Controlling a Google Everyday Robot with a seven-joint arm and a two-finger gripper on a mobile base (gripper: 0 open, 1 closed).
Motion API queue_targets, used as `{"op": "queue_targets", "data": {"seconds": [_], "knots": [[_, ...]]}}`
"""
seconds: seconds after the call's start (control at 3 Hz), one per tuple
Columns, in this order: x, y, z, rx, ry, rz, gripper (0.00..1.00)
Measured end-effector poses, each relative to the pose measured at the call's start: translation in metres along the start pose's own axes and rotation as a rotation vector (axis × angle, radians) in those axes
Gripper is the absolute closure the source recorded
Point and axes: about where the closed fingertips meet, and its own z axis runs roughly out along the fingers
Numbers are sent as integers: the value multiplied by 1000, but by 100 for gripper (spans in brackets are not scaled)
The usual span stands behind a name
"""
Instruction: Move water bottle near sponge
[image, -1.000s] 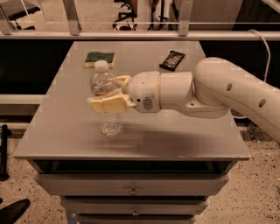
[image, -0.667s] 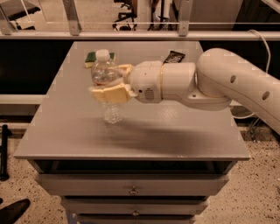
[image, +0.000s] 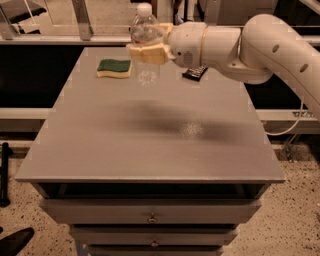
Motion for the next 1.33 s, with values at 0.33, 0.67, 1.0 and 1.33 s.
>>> {"op": "queue_targets", "data": {"seconds": [0.33, 0.67, 1.0, 1.33], "knots": [[8, -56, 12, 43, -26, 11, 100], [26, -93, 50, 42, -14, 49, 100], [51, -116, 78, 40, 15, 96, 100], [73, -128, 94, 40, 36, 136, 100]]}}
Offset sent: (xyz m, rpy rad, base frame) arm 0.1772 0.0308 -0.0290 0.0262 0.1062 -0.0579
